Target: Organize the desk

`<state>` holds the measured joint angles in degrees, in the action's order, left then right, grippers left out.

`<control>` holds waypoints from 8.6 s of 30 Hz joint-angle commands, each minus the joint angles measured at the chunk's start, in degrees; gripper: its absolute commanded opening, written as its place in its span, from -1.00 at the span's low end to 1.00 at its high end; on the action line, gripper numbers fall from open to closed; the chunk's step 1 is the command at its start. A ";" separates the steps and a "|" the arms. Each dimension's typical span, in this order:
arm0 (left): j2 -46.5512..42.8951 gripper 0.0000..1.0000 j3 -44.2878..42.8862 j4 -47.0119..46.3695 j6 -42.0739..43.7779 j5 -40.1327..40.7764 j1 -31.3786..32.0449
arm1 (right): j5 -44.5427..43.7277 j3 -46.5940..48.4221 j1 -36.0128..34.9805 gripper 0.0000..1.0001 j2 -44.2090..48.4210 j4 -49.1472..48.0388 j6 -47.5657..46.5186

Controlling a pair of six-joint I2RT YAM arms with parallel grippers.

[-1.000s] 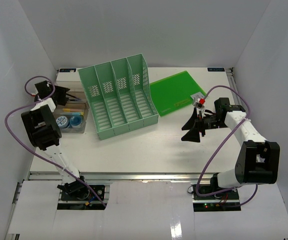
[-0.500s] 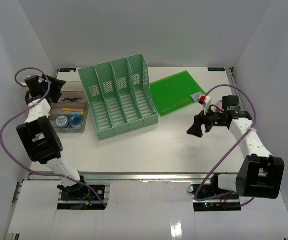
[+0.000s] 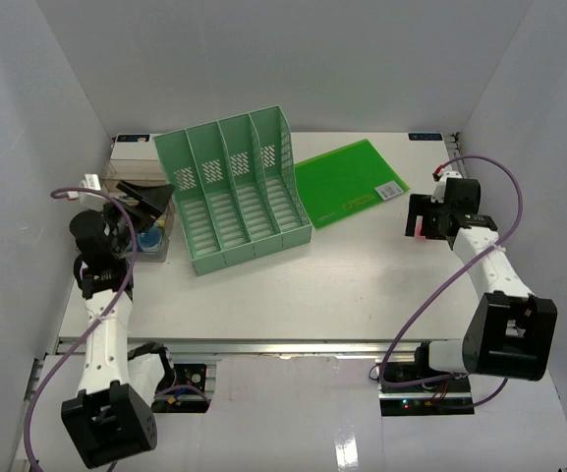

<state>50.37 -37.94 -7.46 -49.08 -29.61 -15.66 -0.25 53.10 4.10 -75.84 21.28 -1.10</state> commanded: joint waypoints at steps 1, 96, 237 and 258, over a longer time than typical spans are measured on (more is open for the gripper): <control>-6.80 0.93 6.13 -2.62 -2.82 -4.48 9.40 | -8.50 7.97 1.70 0.80 -7.40 -1.87 8.15; 65.49 0.19 -21.70 -57.29 -13.71 24.80 72.00 | 72.90 12.92 5.23 -0.69 -15.36 52.56 -65.12; -20.38 0.88 18.33 -8.71 -9.72 -16.10 8.88 | 26.22 20.76 1.00 0.09 -41.19 -26.14 43.67; -7.18 0.96 17.22 -11.87 -5.78 6.63 44.25 | 16.43 19.07 0.55 -0.84 -45.02 -28.83 51.19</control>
<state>36.08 -18.70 -17.37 -57.87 -32.18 18.53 20.27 73.71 4.47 -121.05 -7.40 50.68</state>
